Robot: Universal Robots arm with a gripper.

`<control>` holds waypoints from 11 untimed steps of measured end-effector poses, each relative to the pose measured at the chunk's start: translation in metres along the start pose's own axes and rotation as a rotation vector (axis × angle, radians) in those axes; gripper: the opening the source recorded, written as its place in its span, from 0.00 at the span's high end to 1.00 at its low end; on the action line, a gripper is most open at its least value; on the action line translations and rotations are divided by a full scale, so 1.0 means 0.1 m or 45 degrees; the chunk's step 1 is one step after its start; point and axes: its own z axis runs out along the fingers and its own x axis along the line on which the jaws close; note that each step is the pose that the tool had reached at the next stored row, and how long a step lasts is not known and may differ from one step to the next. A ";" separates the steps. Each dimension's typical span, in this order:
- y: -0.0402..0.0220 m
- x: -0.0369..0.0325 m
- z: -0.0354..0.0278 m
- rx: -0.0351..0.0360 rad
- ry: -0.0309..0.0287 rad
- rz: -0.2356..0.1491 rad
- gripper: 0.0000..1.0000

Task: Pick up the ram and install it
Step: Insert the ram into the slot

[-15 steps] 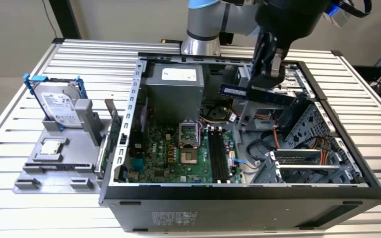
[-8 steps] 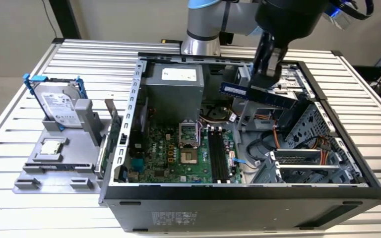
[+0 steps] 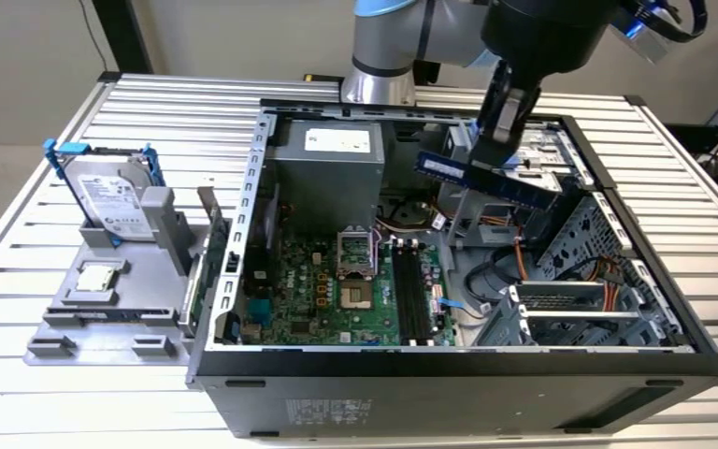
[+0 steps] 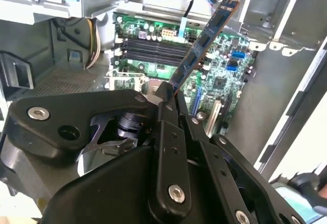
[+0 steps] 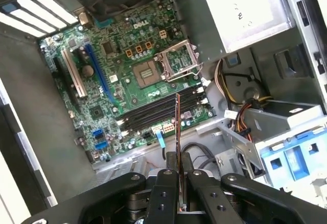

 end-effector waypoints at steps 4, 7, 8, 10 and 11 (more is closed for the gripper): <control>0.000 0.000 0.000 0.0009 -0.0018 0.064 1.00; 0.000 0.000 0.000 0.0016 -0.0030 0.113 1.00; 0.000 0.000 0.000 0.0019 -0.0034 0.130 1.00; 0.000 0.000 0.000 0.0024 -0.0043 0.164 1.00; 0.000 0.000 0.000 0.0026 -0.0047 0.182 1.00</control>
